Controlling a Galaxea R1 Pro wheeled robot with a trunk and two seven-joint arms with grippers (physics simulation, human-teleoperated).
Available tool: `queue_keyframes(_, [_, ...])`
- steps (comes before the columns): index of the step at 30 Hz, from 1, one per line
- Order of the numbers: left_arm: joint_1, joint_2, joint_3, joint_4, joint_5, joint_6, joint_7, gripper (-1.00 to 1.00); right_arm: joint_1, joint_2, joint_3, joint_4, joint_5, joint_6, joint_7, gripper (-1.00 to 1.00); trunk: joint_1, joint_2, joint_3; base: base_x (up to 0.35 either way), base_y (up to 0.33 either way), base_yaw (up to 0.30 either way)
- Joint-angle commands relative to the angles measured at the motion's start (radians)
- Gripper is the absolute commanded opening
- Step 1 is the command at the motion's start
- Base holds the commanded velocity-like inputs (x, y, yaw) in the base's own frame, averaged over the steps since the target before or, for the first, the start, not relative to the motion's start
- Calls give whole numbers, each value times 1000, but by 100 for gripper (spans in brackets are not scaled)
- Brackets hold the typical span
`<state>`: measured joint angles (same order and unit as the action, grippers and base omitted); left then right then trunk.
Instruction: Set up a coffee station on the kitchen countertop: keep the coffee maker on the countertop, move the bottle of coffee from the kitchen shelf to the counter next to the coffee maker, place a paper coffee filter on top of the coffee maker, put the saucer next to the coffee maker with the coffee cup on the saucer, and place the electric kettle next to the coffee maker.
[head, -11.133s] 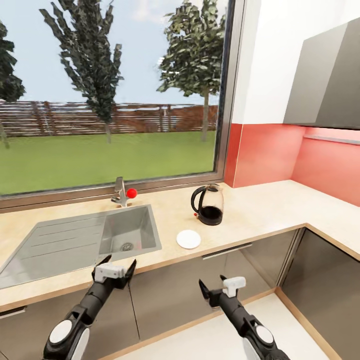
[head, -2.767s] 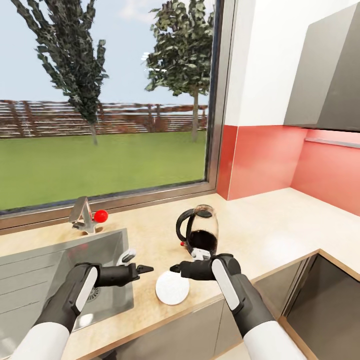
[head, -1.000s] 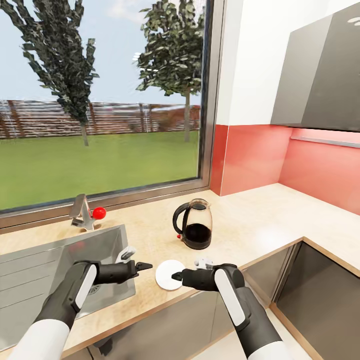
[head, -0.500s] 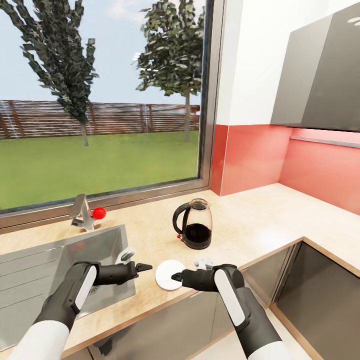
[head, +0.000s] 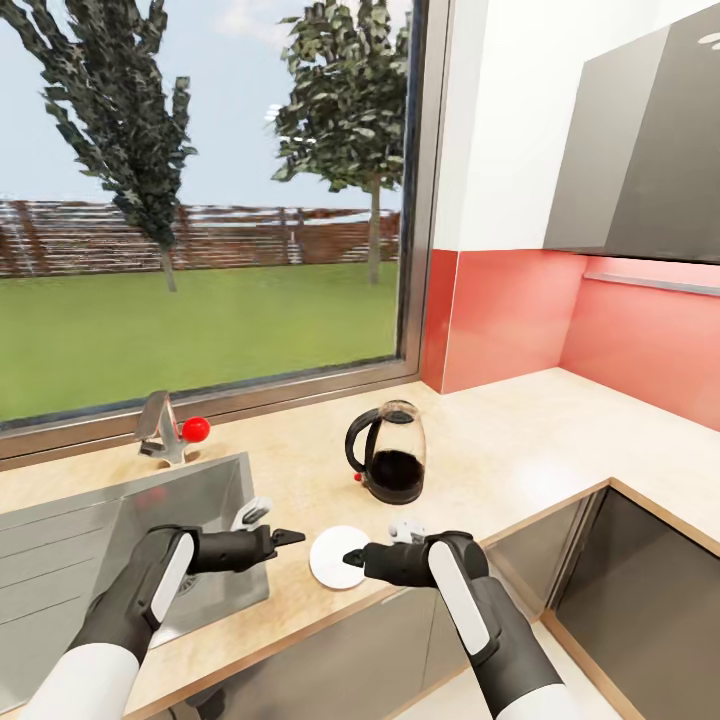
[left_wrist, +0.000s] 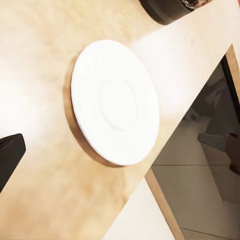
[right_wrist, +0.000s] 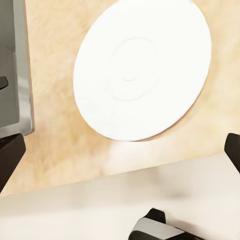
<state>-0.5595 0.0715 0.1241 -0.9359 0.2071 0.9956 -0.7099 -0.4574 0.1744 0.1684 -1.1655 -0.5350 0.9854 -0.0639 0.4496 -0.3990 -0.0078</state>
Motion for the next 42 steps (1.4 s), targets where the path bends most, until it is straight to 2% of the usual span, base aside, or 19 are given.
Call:
queue_keyframes(1, [0,-1,1,0,-1,4,-4,100,0,0,0,0,-7,3,-7,100,0,-1,-1,4,0,0])
queue_keyframes(18, [0,-3,5,0,-2,-10,-2,100,1,0,-1,15,-6,4,-7,100,0,-1,-1,2,0,0])
queue_keyframes(25, [1,-1,4,0,-2,-11,-2,100,1,0,-1,15,-6,3,-7,100,0,-1,-1,179,0,-5])
queue_keyframes(37, [2,0,0,2,-2,-12,-2,100,1,0,-1,15,-6,3,-7,100,0,-1,-1,33,0,-173])
queue_keyframes(42, [3,-3,-3,29,-2,-16,3,100,1,0,-1,16,-6,3,-7,100,0,-1,-1,1,0,-183])
